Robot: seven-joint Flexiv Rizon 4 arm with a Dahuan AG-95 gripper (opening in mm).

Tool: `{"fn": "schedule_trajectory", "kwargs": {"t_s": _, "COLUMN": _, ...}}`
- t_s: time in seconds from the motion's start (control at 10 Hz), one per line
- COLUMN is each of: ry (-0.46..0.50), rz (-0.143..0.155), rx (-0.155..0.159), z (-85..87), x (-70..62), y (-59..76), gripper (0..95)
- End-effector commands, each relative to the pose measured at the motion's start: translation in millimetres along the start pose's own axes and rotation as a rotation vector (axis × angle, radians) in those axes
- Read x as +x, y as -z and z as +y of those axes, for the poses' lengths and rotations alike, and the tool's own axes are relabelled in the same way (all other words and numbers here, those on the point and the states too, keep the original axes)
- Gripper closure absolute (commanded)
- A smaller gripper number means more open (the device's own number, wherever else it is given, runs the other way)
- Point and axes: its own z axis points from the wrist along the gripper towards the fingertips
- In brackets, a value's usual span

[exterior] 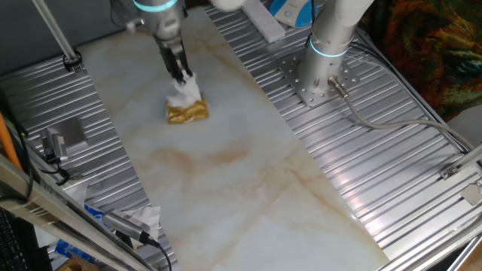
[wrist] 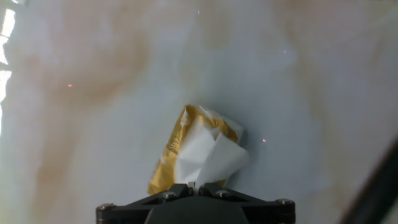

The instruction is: Pull out a napkin

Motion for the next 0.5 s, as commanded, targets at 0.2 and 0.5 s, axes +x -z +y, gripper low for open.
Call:
{"fn": "schedule_trajectory", "kwargs": {"t_s": 0.2, "ry": 0.007, "rz": -0.007, "rx": 0.008, "z": 3.0, "x": 7.6, "y": -22.8, "gripper": 95.0}}
{"fn": "schedule_trajectory", "kwargs": {"t_s": 0.5, "ry": -0.008, "rz": 0.009, "rx": 0.013, "z": 14.6, "x": 1.2, "y": 34.5, "gripper": 95.0}}
